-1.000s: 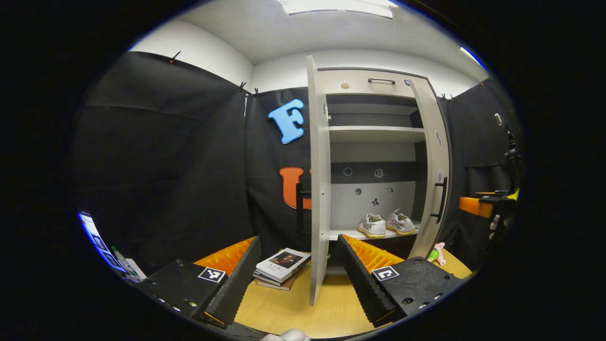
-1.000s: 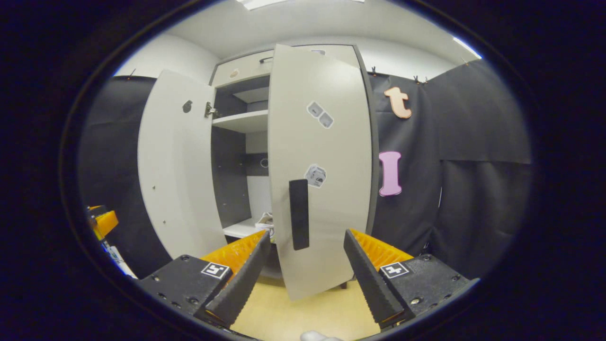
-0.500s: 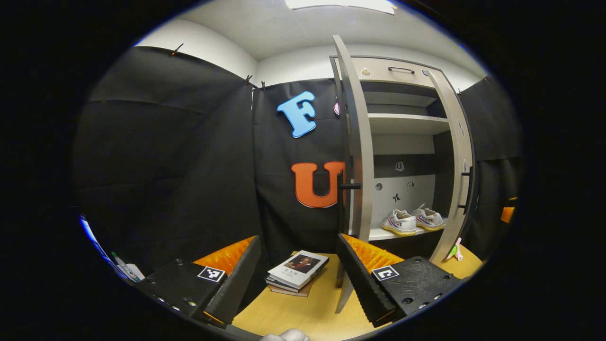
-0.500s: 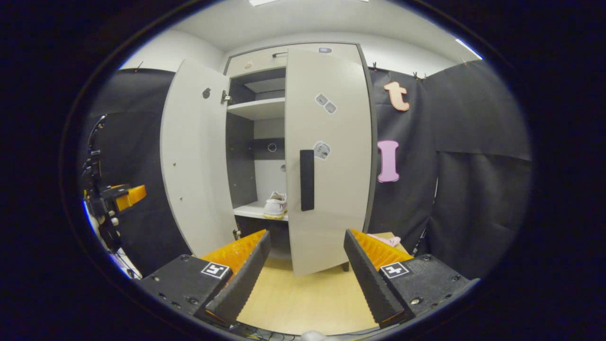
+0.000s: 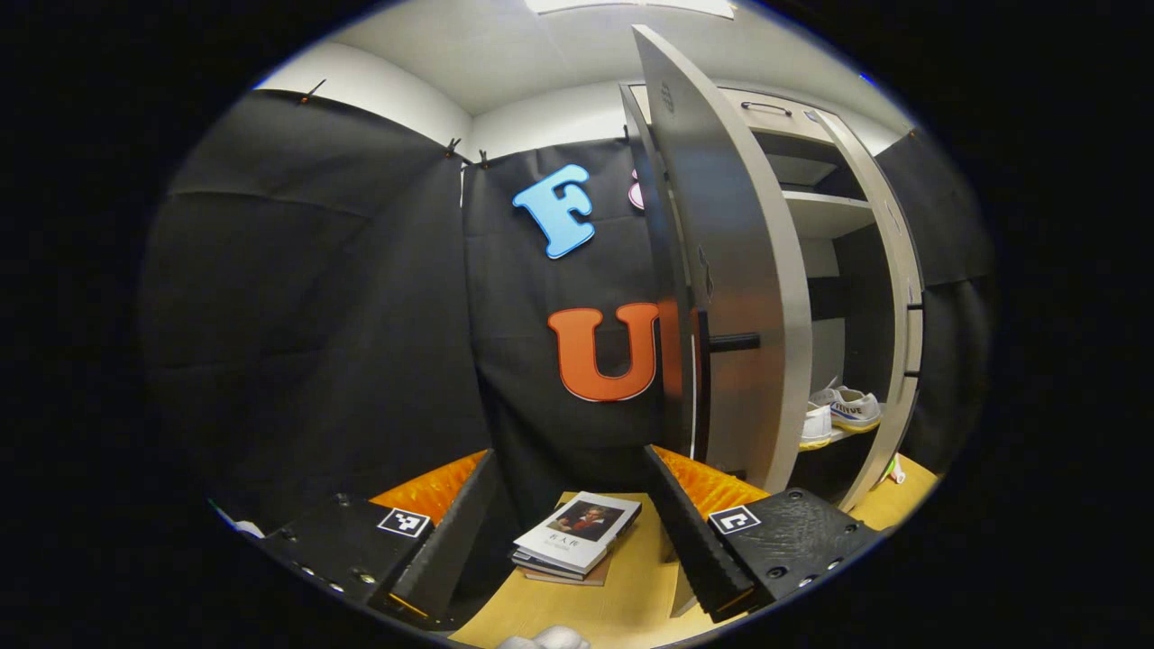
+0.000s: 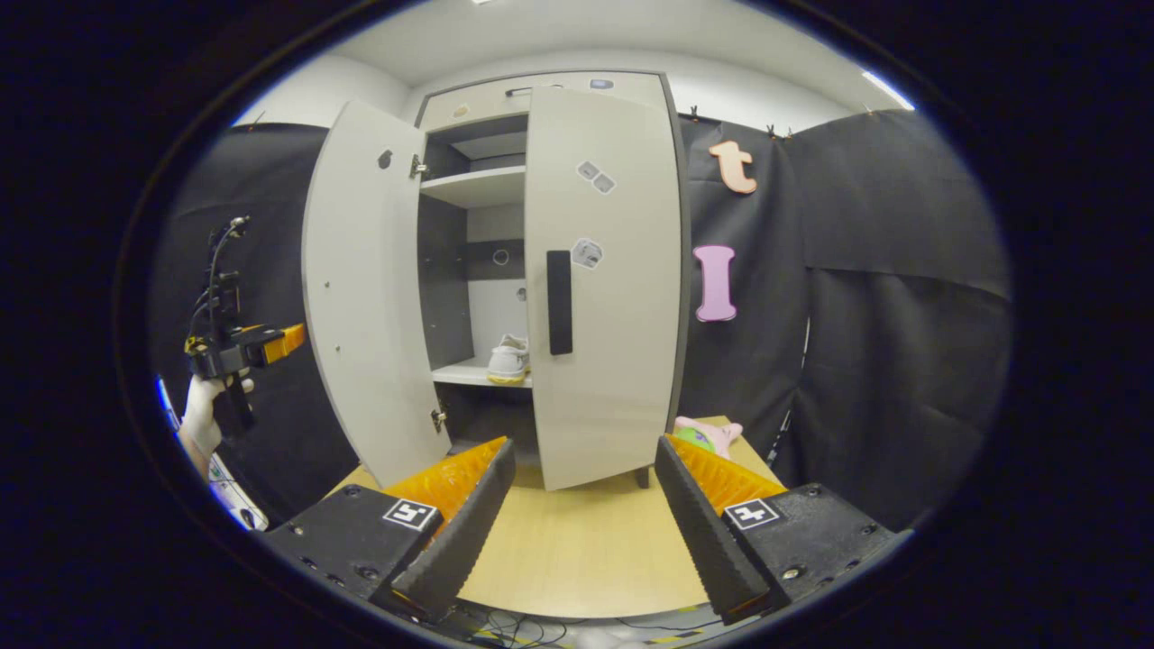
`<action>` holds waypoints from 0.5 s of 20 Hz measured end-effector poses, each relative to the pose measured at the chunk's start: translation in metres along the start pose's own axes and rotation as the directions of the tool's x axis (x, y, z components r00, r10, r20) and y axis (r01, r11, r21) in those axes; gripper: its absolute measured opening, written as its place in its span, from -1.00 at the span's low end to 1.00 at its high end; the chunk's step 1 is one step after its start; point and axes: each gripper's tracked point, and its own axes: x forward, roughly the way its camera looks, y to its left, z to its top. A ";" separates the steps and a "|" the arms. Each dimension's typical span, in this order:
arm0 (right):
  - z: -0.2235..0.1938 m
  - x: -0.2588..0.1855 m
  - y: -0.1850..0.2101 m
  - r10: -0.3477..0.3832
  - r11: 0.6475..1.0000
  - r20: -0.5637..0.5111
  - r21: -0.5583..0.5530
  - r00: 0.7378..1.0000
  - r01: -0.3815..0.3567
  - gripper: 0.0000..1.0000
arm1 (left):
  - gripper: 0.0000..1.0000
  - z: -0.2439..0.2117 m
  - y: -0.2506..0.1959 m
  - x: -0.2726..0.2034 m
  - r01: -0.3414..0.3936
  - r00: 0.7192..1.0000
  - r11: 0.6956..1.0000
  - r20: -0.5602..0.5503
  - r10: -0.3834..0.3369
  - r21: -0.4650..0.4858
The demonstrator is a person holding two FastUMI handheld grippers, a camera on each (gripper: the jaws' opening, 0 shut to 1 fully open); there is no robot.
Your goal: Grab one shoe with the right hand and put it into the shoe cabinet, grab the other shoe with the left hand and put it into the shoe cabinet; then close the right door with the right hand and the left door with the left hand.
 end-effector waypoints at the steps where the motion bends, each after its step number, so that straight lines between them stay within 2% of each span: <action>1: 0.000 -0.002 -0.002 -0.008 1.000 0.002 0.000 1.000 0.008 1.00 | 0.92 0.001 -0.001 0.006 0.008 1.000 1.000 0.006 -0.008 -0.003; 4: 0.000 -0.007 -0.010 -0.028 1.000 0.005 0.001 1.000 0.028 1.00 | 0.93 0.003 -0.007 0.016 0.021 1.000 1.000 0.007 -0.021 -0.014; 5: 0.000 -0.008 -0.011 -0.030 1.000 0.005 0.004 1.000 0.030 1.00 | 0.87 0.005 -0.006 0.019 0.022 1.000 1.000 0.018 -0.021 -0.015; 10: -0.002 -0.006 -0.009 -0.017 1.000 -0.005 0.006 1.000 0.017 1.00 | 0.86 0.004 -0.008 0.018 0.026 1.000 0.999 0.009 -0.025 -0.024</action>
